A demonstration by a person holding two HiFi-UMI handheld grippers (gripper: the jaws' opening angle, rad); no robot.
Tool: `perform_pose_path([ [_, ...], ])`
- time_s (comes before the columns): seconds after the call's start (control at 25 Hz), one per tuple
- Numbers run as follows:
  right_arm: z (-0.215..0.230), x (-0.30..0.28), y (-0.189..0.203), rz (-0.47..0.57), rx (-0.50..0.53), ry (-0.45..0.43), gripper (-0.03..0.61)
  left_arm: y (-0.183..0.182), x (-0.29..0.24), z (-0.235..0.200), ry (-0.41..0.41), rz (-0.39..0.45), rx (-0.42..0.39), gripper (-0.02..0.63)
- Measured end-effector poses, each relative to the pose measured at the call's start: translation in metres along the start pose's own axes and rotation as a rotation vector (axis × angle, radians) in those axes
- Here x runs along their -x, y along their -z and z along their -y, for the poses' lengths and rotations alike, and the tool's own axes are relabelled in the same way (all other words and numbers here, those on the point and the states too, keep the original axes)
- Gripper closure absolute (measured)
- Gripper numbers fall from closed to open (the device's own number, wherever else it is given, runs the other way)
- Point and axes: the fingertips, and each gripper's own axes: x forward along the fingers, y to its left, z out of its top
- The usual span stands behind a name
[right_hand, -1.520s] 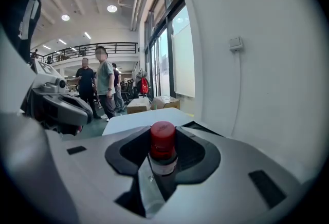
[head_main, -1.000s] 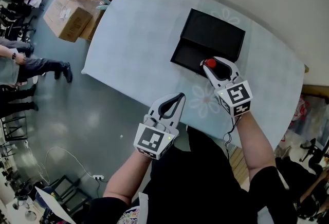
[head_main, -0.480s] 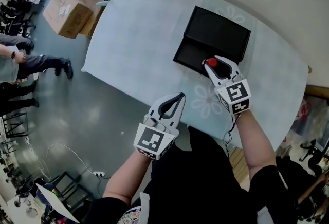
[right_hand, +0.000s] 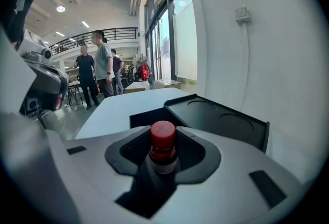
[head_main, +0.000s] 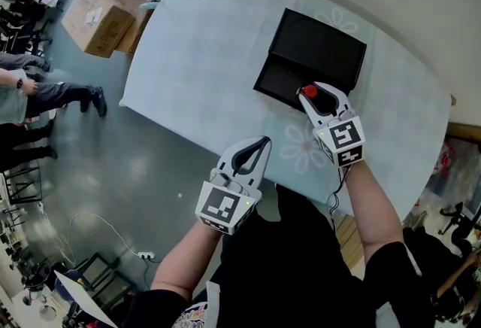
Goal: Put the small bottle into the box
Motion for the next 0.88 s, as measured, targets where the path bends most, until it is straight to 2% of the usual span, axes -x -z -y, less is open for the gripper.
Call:
perform_pose_path([
  [0.36,-0.005,0.007,-0.004,-0.003,-0.003,0.022,0.4,-0.004,0.014,0.003,0.01,0.015,-0.022,0.611],
  [0.88,-0.026,0.071,-0.045,0.141,-0.073,0.092,0.402,-0.019,0.053,0.024,0.051,0.055,-0.075,0.611],
])
